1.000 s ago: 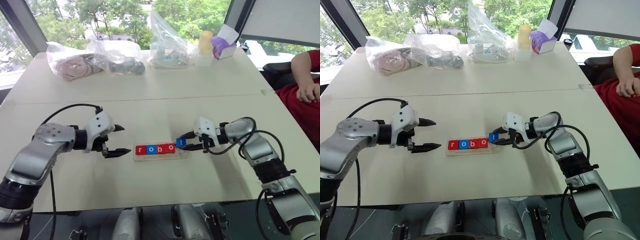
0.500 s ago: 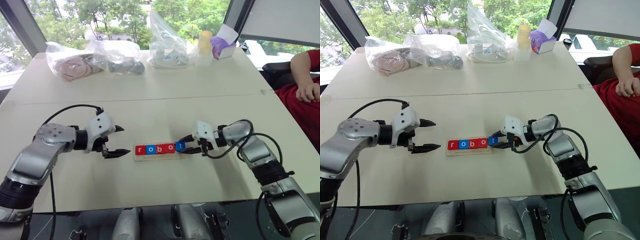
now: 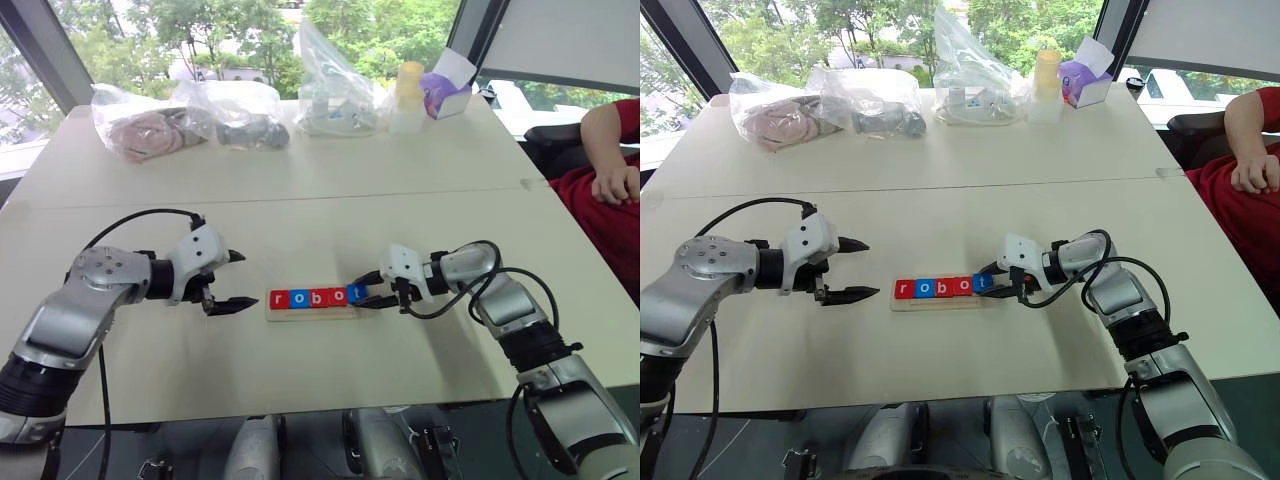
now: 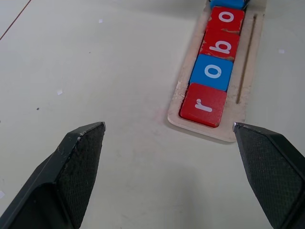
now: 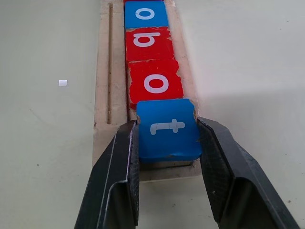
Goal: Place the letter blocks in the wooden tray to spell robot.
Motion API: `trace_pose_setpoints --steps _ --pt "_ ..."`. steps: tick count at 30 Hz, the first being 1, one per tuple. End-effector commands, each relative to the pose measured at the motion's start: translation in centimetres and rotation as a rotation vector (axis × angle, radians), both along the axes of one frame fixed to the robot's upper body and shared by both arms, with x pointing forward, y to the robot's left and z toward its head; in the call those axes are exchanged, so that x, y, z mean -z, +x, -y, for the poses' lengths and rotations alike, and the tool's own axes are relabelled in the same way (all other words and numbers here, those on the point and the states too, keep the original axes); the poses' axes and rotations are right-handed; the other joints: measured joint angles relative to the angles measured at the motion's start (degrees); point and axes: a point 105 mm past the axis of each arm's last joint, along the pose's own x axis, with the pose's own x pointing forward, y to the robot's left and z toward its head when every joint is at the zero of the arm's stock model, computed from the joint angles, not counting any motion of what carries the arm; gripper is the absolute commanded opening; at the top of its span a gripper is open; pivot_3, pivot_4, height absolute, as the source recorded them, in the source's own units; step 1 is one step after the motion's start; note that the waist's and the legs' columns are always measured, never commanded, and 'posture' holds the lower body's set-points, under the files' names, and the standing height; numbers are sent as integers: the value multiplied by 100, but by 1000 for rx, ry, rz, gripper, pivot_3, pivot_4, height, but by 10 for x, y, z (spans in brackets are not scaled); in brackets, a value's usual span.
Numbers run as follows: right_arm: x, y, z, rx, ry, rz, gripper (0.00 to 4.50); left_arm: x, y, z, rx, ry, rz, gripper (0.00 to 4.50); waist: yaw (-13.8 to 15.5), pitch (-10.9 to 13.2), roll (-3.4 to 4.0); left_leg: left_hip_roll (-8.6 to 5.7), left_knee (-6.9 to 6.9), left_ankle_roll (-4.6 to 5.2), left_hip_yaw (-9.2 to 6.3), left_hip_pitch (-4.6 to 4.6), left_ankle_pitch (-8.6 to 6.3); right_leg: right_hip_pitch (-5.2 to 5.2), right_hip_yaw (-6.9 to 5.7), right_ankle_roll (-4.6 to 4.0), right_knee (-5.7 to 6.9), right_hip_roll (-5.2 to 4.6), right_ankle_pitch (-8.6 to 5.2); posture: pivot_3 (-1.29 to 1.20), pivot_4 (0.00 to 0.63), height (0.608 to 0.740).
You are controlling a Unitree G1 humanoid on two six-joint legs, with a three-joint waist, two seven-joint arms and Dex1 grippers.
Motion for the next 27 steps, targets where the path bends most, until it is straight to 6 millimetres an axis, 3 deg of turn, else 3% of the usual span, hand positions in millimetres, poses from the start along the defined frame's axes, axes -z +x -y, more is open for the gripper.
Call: trace_pose_setpoints --steps 1,9,15,16,24,27 --pt "-6 -4 -7 -25 31 11 1171 -5 2 2 10 7 39 4500 -1 0 0 0 0 0 0 0 0 0 0 0 0 0 0 0 150 740" --pt "-7 -7 -9 -15 49 -11 1171 -3 3 1 10 20 39 4500 1 0 0 0 0 0 0 0 0 0 0 0 0 0 0 0 150 740" --pt "-15 -3 -11 11 78 11 4288 0 4 1 9 26 38 4500 2 0 0 0 0 0 0 0 0 0 0 0 1 0 0 0 150 740" --pt "-18 -2 -11 18 90 10 4482 -1 3 1 9 26 38 4500 3 0 0 0 0 0 0 0 0 0 0 0 0 0 0 0 150 740" --pt "-49 10 -1 174 245 34 4482 1 2 1 7 19 28 4500 5 0 0 1 0 0 -3 -2 0 -1 0 0 1 -1 0 0 150 740" --pt "-42 25 7 265 217 94 4482 1 2 3 13 14 21 4500 6 0 0 0 1 0 -2 -2 0 -1 0 0 1 -2 0 0 150 740"
